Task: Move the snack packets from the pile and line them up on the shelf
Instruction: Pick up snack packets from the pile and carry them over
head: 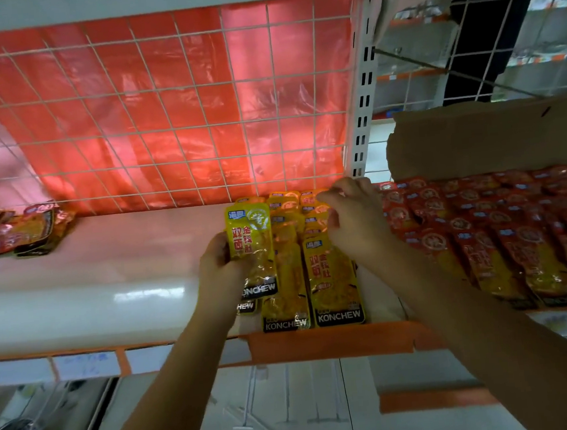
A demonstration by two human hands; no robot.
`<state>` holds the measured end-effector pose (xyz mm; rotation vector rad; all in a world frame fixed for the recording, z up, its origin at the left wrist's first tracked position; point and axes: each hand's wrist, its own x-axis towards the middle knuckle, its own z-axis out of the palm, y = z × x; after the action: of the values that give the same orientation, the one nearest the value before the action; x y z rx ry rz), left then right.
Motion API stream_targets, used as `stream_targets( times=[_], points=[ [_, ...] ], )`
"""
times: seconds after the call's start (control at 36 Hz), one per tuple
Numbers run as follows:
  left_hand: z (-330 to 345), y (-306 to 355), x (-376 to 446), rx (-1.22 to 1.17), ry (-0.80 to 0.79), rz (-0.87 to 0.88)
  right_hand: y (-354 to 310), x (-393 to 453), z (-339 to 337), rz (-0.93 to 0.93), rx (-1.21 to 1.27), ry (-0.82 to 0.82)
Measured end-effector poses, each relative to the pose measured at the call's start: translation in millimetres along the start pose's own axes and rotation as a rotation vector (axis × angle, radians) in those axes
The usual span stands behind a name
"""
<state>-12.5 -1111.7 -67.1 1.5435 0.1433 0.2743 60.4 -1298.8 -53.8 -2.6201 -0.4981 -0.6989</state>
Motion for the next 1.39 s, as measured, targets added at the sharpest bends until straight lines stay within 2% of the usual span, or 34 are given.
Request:
stream_targets(
  times=[0.19, 0.28, 0.33, 0.5, 0.64, 0.83, 1.03, 1.22, 1.39],
  points=[
    [-40.9, -11.0, -5.1, 0.121, 0.087, -0.078, -38.2, -16.2, 7.9, -0.146, -0.001, -0.126],
    [-49.0, -19.4, -7.0, 0.294, 0.035, -0.134, -47.9, -19.7, 12.7, -0.160, -0.030, -0.209],
    [-50.7, -24.4, -7.8, 0.397, -0.013, -0.143, -53.2, -21.5, 15.2, -0.155, -0.001, -0.194],
    [-47.5, -29.3, -7.8, 0.742, -0.019, 0.055, -55.4, -24.9, 23.1, -0.180, 0.041, -0.101],
    [-47.0, -28.3, -11.2, 0.984, 0.026, 0.129, -60.1, -24.1, 30.7, -0.185, 0.067, -0.085],
    [-79.1, -22.8, -9.1, 1.127, 0.091, 0.218, -101.8, -17.7, 56.9, -0.262, 0.101, -0.099],
    [-167.2, -27.4, 10.8, 1.185, 0.178, 0.286, -178.3, 4.2, 110.4, -0.349, 0.139, -0.116],
    [-294.1, -28.5, 49.7, 1.204, 0.250, 0.205, -282.6, 45.2, 178.9, -0.316, 0.222, -0.201],
    [-405.8, -18.5, 99.6, 1.261, 0.309, 0.104, -371.1, 96.1, 231.9, -0.263, 0.179, -0.315]
  ],
)
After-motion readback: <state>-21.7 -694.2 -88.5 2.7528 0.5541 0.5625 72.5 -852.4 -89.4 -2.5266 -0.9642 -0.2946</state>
